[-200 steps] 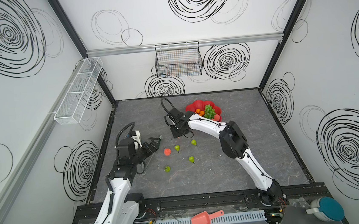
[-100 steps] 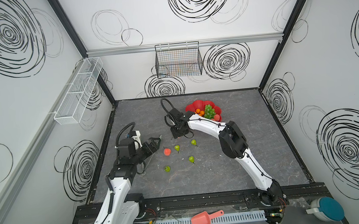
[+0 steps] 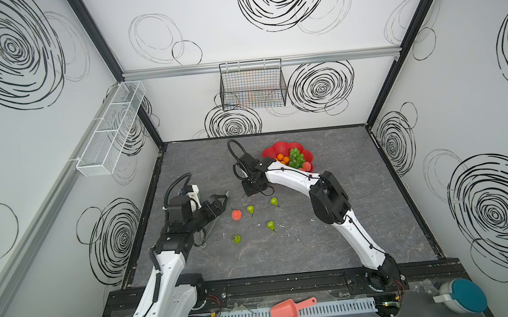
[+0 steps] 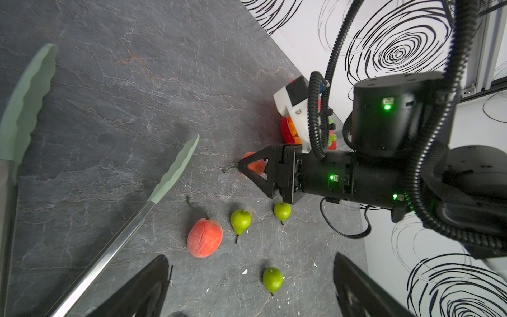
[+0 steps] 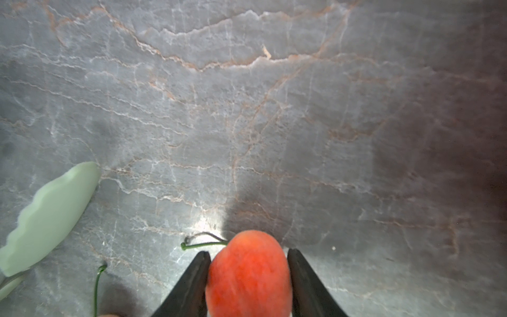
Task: Place and organize the fake fruits in the fruit bowl
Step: 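Carry the peach with the right gripper over the red bowl, then lower the peach into the bowl beside the other peaches and open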
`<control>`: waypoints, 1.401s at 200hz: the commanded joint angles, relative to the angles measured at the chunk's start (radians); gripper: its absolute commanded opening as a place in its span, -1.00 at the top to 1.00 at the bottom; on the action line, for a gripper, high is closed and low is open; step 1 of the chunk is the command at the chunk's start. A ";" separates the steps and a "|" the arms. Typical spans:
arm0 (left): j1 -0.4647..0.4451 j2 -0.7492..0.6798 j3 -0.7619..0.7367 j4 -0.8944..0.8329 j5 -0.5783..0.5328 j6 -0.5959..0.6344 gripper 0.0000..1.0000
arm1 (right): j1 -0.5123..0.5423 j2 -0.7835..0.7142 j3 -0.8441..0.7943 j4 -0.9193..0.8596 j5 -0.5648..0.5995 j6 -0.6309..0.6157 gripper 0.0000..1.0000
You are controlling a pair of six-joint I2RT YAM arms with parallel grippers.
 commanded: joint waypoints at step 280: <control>-0.628 0.352 0.247 0.237 -0.278 -0.041 -0.92 | -0.263 -0.415 -0.475 0.124 0.031 0.012 0.06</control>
